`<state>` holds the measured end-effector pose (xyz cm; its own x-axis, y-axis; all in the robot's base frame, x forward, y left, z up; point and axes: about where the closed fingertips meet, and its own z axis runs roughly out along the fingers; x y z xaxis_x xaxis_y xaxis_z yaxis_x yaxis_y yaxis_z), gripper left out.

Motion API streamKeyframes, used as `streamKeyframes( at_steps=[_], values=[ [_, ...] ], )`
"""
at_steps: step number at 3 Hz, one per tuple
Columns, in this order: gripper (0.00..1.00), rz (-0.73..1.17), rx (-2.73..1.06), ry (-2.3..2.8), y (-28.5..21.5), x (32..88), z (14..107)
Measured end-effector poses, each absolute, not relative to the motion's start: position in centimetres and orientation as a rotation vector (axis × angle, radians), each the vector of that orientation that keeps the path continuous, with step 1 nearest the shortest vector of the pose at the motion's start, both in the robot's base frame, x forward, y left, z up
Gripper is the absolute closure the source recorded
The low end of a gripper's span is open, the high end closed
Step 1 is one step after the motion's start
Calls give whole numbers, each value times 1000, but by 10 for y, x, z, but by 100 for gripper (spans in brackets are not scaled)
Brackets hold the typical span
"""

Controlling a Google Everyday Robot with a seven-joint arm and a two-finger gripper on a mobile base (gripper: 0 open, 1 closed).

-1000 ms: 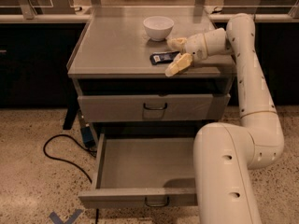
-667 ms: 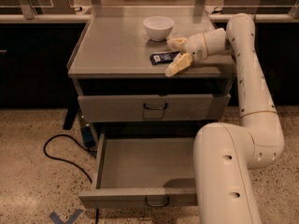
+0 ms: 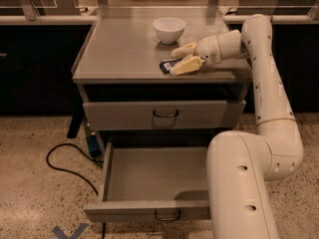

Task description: Place rxbar blueberry into middle drawer

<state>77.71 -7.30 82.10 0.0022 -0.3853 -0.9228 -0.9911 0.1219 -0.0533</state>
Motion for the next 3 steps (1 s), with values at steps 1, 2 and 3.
streamKeyframes(
  at_steps=[1, 2, 3],
  values=[
    [65, 877, -1401, 1528, -73, 777, 821],
    [88, 877, -1401, 1528, -73, 777, 821],
    [100, 877, -1401, 1528, -73, 777, 821]
  ],
)
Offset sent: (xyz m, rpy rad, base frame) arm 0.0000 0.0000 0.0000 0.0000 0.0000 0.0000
